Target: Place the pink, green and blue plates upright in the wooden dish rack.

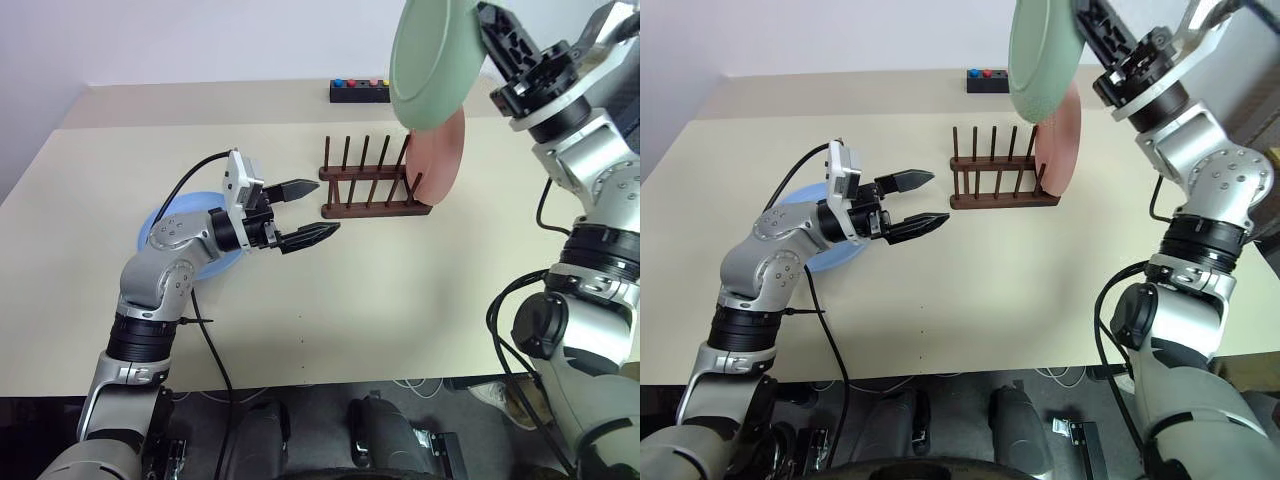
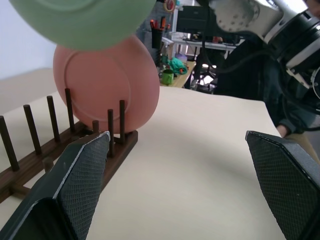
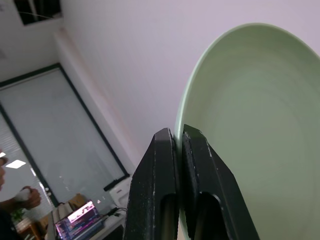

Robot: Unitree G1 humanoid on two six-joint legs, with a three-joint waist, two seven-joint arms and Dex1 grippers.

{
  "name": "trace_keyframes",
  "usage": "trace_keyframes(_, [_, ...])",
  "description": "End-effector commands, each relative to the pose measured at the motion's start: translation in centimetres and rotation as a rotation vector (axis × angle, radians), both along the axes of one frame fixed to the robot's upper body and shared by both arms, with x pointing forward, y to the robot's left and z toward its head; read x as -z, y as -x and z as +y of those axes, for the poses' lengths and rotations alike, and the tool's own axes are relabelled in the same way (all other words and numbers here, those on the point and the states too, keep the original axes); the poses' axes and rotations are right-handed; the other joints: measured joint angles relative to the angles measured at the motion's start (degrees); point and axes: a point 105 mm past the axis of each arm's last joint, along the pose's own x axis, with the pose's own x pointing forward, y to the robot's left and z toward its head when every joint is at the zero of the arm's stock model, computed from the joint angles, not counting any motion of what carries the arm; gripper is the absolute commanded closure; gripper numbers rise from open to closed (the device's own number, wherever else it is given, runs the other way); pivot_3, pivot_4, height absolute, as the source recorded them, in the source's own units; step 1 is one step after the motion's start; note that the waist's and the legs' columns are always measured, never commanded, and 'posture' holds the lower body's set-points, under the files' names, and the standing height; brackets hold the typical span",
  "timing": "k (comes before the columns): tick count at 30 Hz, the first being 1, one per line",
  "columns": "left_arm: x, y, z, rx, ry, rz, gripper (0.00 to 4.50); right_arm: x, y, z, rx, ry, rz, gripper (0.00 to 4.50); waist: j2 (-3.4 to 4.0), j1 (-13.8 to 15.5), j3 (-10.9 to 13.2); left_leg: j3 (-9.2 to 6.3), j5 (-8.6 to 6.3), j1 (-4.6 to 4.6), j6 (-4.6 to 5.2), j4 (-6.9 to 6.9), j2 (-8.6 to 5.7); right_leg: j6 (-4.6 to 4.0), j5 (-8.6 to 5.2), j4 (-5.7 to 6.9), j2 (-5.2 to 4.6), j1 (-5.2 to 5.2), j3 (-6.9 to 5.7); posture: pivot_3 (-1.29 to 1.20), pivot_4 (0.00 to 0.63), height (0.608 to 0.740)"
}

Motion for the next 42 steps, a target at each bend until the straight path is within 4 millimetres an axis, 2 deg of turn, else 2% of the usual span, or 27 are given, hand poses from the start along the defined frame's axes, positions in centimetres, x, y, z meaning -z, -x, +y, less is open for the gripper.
trace_keyframes(1, [-1.4, 0.4, 0.3, -0.003, 0.014, -0.063, 0.00, -0.7, 0.2, 0.1, 0.006, -0.005, -0.043, 4.41, 0.00, 0.0, 0.0, 0.00, 0.00, -0.01, 0.00, 0.00, 0.00, 0.00, 0.00, 0.00, 0.00, 0.00, 0.00, 0.00, 0.150, 0.740])
trace_keyframes(5, [-1.3, 0.5, 0.3, -0.003, 0.011, -0.062, 0.00, 0.4, -0.6, 0.4, 0.011, -0.005, -0.006, 4.41, 0.00, 0.0, 0.0, 0.00, 0.00, -0.01, 0.00, -0.02, 0.00, 0.00, 0.00, -0.02, 0.00, 0.00, 0.00, 0.00, 0.150, 0.740])
trace_keyframes(18, [-1.2, 0.6, 0.3, -0.004, 0.008, -0.060, 0.00, 1.9, -1.3, 1.2, 0.006, 0.029, 0.024, 4.41, 0.00, 0.0, 0.0, 0.01, 0.00, -0.01, 0.00, -0.10, 0.00, 0.00, 0.00, -0.04, 0.00, -0.03, 0.00, 0.00, 0.150, 0.740])
trace_keyframes(24, [-1.1, 0.7, 0.3, -0.004, 0.005, -0.062, 0.00, 3.2, -1.7, 0.9, 0.020, 0.038, 0.057, 4.41, 0.00, 0.0, 0.0, 0.01, 0.00, -0.01, 0.00, -0.13, 0.00, 0.00, 0.00, -0.05, 0.00, -0.04, 0.00, 0.00, 0.150, 0.740])
trace_keyframes(42, [-1.1, 0.8, 0.3, 0.000, 0.003, -0.055, 0.00, 5.0, -2.2, 0.6, 0.038, 0.049, 0.107, 4.41, 0.00, 0.0, 0.0, 0.03, 0.00, -0.01, 0.00, -0.16, 0.00, 0.00, 0.00, -0.05, 0.00, -0.06, 0.00, 0.00, 0.150, 0.740])
